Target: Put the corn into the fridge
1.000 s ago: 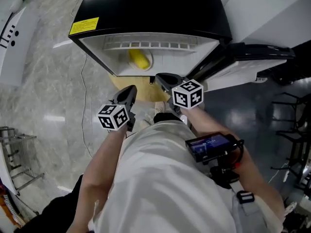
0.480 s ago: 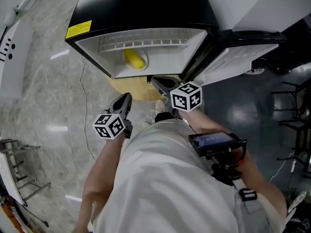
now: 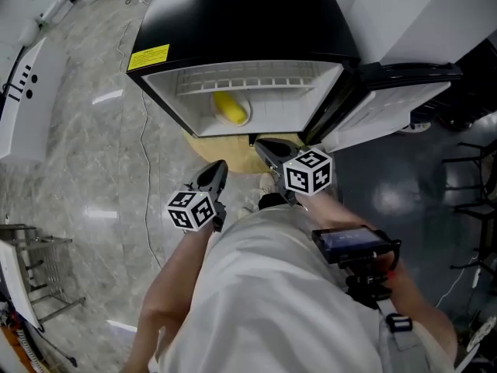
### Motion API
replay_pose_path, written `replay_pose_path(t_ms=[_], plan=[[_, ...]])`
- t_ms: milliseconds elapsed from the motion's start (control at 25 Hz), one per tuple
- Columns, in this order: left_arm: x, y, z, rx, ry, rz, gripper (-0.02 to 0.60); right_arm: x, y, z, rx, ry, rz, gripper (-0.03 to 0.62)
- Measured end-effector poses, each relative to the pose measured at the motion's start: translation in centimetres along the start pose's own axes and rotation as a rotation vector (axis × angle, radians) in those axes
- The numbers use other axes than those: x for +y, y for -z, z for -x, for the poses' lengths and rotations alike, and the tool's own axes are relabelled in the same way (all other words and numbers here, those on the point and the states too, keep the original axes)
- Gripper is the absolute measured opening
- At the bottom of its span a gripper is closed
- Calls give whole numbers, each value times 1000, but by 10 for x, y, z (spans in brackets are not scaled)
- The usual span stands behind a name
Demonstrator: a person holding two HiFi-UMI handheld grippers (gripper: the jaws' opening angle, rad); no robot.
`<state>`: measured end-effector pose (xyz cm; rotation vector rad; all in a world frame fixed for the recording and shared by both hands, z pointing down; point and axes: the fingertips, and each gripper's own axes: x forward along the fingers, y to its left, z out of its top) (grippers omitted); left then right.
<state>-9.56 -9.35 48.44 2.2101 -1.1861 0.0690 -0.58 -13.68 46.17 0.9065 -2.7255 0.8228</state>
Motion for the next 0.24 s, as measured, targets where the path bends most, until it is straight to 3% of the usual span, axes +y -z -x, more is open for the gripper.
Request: replay_pose_path(t_ms=[240], plan=[[-2,-5,-1,4,7,-7,8,3,-2,1,4,10,9,8]])
